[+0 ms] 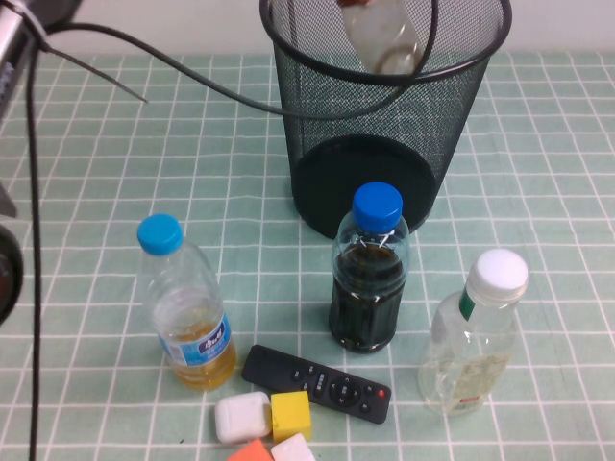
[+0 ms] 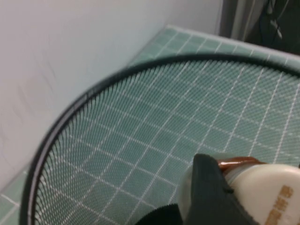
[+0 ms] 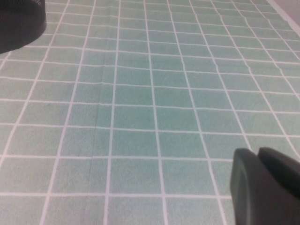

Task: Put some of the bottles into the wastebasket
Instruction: Place the bottle in the trash can

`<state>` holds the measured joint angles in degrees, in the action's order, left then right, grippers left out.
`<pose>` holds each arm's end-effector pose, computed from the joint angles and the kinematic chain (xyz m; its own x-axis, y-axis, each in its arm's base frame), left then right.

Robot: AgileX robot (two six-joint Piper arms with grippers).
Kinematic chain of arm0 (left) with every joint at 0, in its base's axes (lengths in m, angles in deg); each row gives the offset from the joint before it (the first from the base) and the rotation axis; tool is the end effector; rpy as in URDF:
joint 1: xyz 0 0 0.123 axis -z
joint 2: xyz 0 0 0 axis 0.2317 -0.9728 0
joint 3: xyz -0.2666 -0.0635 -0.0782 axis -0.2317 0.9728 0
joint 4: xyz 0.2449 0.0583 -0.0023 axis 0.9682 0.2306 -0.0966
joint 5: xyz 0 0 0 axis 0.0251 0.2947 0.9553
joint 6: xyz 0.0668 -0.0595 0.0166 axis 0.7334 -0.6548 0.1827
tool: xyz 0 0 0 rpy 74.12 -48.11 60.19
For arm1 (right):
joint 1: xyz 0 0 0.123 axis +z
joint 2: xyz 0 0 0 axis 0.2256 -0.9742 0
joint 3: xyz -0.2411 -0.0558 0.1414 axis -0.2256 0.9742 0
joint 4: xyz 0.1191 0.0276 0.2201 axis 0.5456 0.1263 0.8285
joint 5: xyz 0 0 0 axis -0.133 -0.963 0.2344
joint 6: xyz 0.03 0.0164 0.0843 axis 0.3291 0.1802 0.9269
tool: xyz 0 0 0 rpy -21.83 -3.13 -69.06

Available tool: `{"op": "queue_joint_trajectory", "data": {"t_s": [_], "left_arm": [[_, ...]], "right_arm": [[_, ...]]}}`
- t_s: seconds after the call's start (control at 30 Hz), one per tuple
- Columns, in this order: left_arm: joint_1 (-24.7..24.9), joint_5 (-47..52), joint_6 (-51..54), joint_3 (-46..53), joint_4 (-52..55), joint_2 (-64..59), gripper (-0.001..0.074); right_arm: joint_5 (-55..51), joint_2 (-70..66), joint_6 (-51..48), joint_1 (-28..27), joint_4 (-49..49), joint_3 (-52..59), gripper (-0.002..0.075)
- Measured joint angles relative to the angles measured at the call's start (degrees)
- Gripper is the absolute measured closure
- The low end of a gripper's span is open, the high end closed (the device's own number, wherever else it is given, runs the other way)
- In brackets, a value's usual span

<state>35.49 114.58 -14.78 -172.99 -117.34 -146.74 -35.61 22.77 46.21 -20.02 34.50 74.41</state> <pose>0.4235 -0.2290 0.4134 -0.1244 0.3636 -0.9232 0.8851 0.4613 0.0624 0.0527 -0.0007 0.1717 -0.2944 -0.0412 -0.9548 0.0395 0.9977 -0.0553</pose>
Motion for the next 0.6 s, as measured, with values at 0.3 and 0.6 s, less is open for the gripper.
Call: {"op": "queue_joint_trajectory", "data": {"t_s": [0.3,0.6], "left_arm": [[1.5,-3.2,0.2,0.1,1.6,-6.1,0.0425],[2.3,-4.4,0.7,0.1,2.0,-6.9,0.0426]], "right_arm": [[0.0,0.0,0.0,0.0,0.0,0.0,0.0733],[0.0,0.0,0.0,0.0,0.0,0.0,0.0733]]}}
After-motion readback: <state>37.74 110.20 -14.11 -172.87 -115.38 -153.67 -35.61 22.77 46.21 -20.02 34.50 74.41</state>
